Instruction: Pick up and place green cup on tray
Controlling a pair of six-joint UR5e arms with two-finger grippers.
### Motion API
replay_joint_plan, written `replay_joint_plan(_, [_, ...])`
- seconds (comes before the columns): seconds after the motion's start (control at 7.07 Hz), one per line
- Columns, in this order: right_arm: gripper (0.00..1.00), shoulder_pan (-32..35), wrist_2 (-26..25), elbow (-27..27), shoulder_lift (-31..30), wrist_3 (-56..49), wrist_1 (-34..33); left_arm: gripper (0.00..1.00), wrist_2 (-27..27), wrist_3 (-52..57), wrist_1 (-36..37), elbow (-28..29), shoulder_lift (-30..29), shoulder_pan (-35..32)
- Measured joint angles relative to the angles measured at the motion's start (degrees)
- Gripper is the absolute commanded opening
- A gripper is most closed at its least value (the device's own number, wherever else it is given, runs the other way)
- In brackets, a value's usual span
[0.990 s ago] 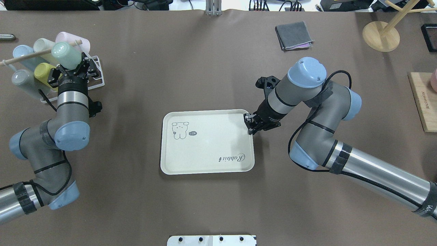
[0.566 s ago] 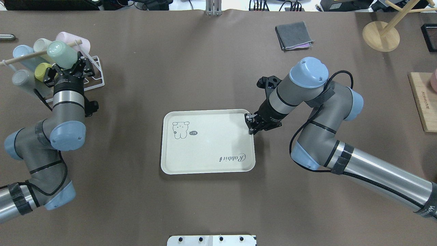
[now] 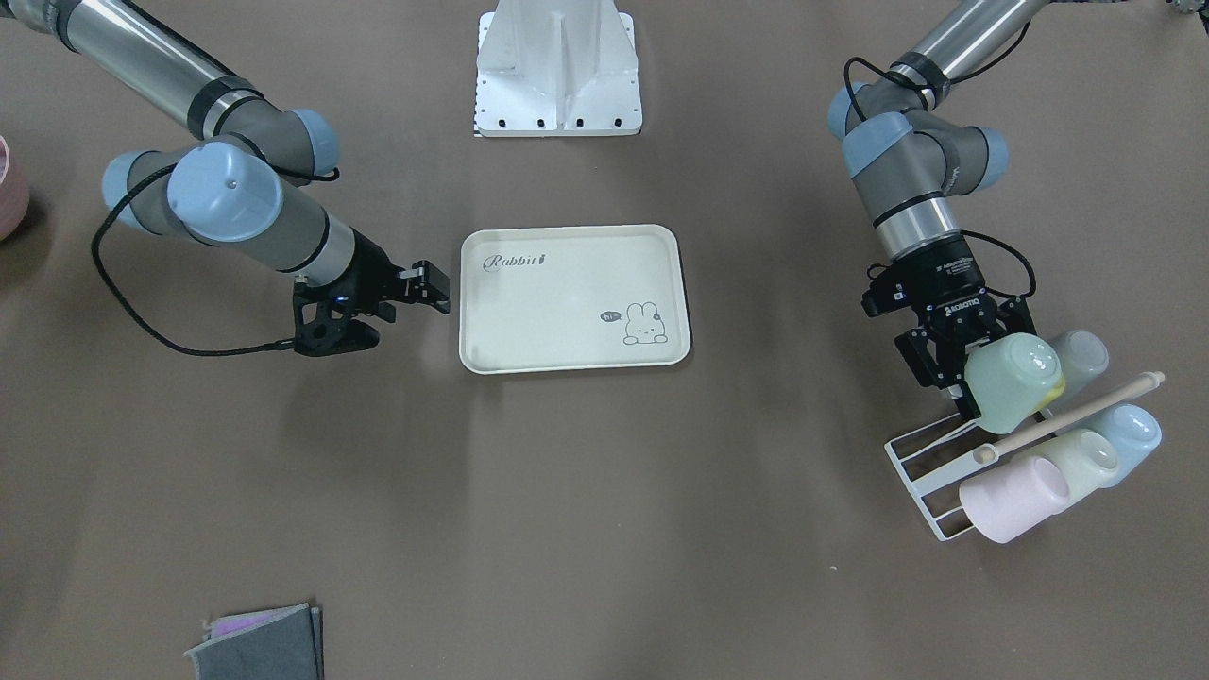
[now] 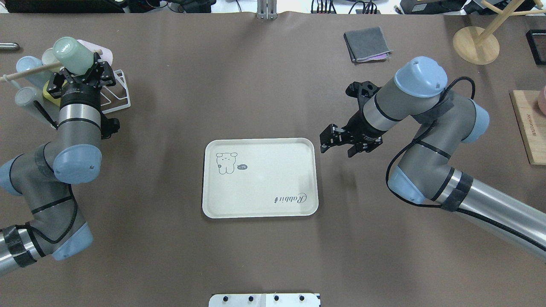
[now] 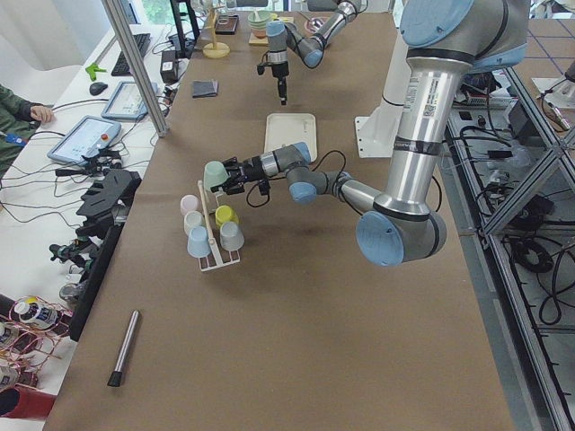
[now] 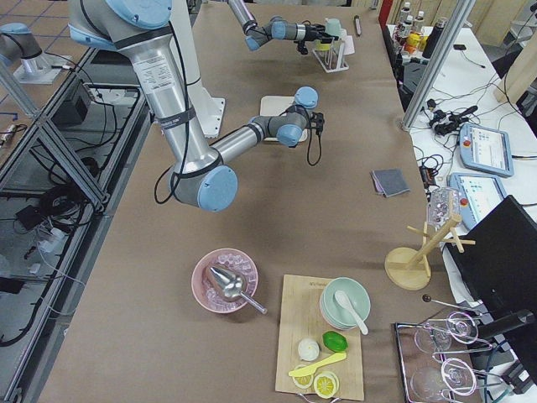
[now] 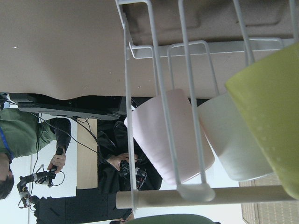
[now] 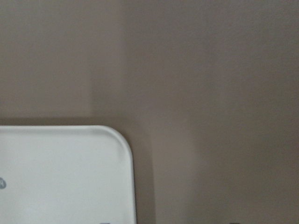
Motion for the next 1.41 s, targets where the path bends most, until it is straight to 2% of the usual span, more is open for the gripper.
replay_joint_plan(0.28, [1.00,7.8,1.2,2.3,-3.4,-5.8,-5.3,0.34,-0.3,-1.1,-1.5,-1.2,-1.1,-0.5])
replay_joint_plan(0.42, [1.00,13.0,1.3,2.9,-5.8,-13.3,-9.3,0.27,-0.5,-2.3,-3.6,-1.7,-1.5,-0.7])
replay_joint_plan(0.71, [1.00,23.1,0.3,3.2,-10.8,-28.9,-18.0,0.27,-2.5,-4.5,-7.5,-4.0,-2.3,-0.6])
replay_joint_plan(0.99, [1.00,30.0,-2.4,2.8,-15.6,-40.3,-22.4,0.23,-8.8,-13.3,-11.6,-5.2,-2.6,-0.5])
replay_joint_plan(1.41, [1.00,39.6,-3.2,1.7,-22.3,-54.5,-23.6,0.23,-19.8,-32.4,-12.9,-7.4,-3.7,-0.3])
